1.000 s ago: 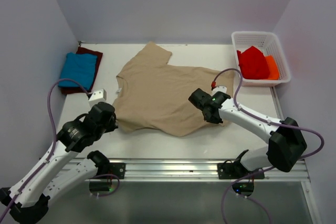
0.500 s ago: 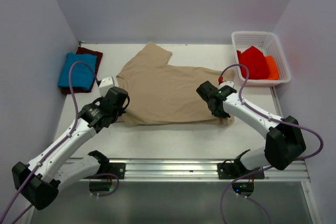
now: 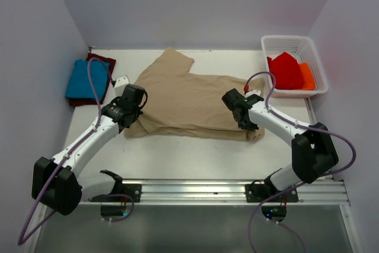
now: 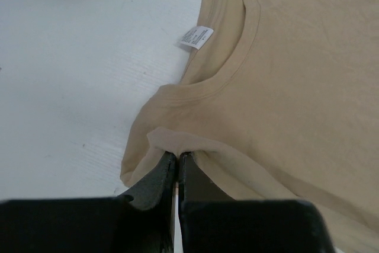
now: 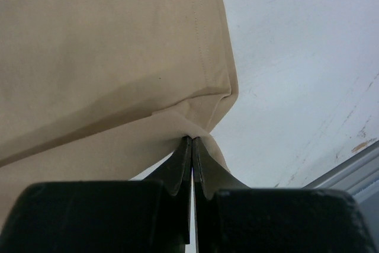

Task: Fold and stack the t-shirts
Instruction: Fold the tshirt

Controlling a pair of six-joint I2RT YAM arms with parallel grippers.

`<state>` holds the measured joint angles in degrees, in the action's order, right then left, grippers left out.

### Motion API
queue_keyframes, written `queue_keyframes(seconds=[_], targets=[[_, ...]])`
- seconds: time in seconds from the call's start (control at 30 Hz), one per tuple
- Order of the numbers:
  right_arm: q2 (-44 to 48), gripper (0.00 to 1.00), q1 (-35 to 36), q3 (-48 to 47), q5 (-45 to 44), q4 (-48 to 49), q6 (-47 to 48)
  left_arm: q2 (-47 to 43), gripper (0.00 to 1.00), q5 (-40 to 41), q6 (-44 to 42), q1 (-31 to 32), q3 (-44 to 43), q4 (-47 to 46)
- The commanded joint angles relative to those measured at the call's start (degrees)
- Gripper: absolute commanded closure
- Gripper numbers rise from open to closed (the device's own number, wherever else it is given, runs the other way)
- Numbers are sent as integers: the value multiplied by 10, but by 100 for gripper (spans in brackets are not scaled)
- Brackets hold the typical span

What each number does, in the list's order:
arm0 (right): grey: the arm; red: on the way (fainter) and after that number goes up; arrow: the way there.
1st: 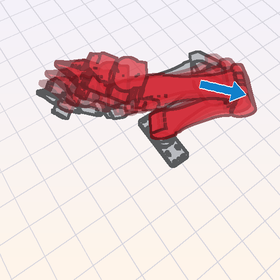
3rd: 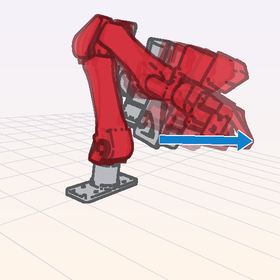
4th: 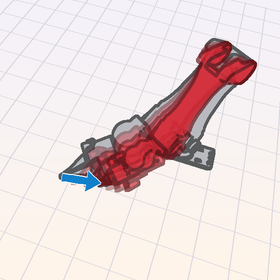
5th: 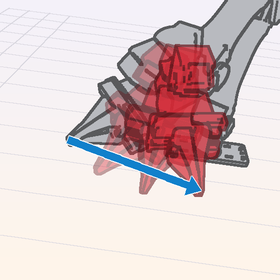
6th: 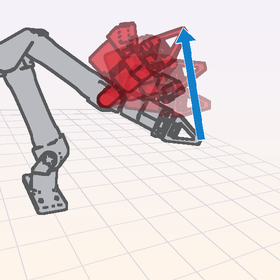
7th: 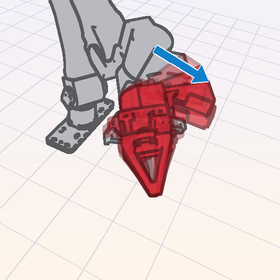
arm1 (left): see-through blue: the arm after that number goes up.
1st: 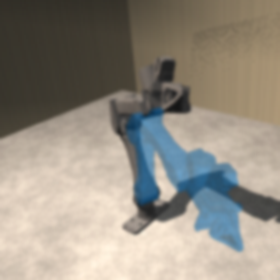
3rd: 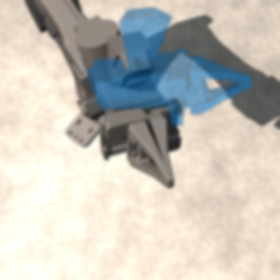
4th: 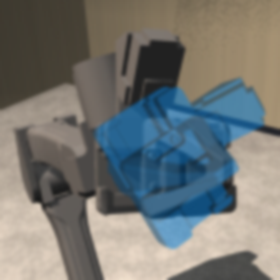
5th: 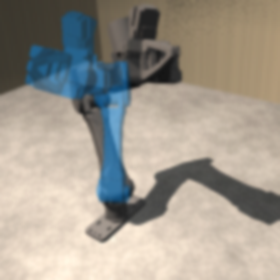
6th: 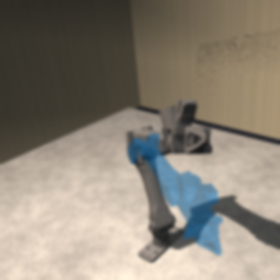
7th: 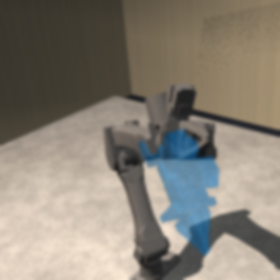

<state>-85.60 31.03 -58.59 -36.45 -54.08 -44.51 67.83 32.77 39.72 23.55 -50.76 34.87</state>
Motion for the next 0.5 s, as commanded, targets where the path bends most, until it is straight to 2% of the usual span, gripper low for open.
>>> queue_keyframes(seconds=[0.0,0.47], targets=[[-15,100,-4,-15,-3,21,10,9,100,-2,-32,-16,-14,-81],[-59,100,-26,-71,-42,-8,14,72,100,-46,-89,-61,-69,-145]])
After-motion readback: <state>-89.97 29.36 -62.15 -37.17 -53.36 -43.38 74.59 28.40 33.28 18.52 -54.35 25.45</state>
